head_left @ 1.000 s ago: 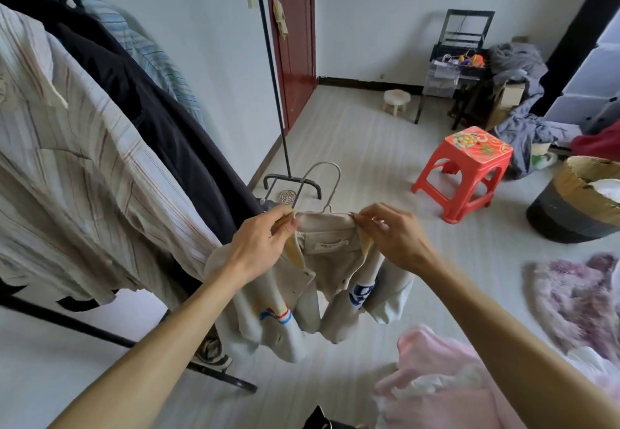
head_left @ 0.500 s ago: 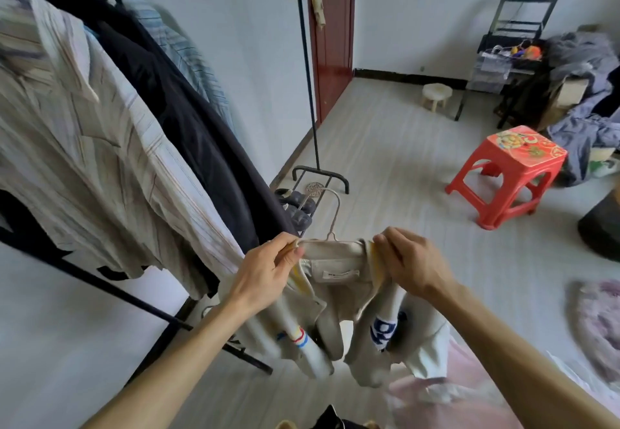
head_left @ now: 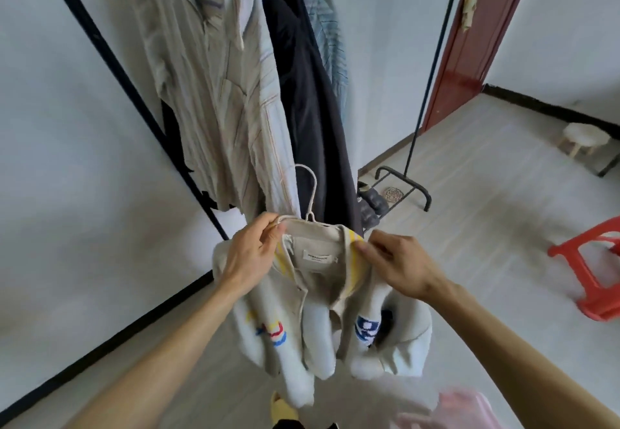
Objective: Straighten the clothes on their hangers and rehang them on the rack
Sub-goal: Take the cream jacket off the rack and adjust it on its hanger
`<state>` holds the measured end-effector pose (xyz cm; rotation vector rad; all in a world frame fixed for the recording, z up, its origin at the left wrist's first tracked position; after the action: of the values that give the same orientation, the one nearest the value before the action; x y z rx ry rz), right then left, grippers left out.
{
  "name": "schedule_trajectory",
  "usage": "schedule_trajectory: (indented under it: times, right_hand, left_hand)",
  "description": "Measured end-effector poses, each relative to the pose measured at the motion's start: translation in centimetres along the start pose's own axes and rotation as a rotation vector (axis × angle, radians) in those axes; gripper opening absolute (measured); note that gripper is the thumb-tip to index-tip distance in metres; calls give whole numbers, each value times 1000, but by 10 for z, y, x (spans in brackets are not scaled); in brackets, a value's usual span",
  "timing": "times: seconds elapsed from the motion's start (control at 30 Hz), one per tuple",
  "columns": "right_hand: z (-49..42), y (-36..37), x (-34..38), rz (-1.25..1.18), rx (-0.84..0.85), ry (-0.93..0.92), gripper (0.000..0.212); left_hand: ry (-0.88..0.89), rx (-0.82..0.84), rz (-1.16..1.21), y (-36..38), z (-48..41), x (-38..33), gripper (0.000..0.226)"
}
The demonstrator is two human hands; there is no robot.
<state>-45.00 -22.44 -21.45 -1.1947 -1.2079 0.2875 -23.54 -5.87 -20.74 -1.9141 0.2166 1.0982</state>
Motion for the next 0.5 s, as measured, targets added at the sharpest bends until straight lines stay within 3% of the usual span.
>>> schedule_trajectory:
  times: [0.17,0.3,0.37,0.5]
  right_hand:
    - [-39,-25,66,-301,284,-54,53]
    - [-74,-60,120,-581,399,-84,40]
    - [-89,-75,147,-656,416,-90,38]
    - [-123,-105,195,-871,394,-89,23]
  left_hand:
    - [51,-181,-21,-52,-25,-12,14]
    - [9,-292,-3,-90,-62,-26,21]
    - [-23,-274,-18,-107,-83,-34,23]
    - [-44,-121,-14,-148,-126,-59,49]
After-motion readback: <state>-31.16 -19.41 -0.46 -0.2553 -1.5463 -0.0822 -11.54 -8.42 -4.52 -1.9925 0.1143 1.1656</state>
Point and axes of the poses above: each hand's wrist, its own z-axis away from the middle knuckle, its own y-axis out of the palm, x = y × z, the point moved 3 cm from there along -z, towards the middle knuckle, and after that the axes turned 3 degrees about z, right-handed, at the moved point
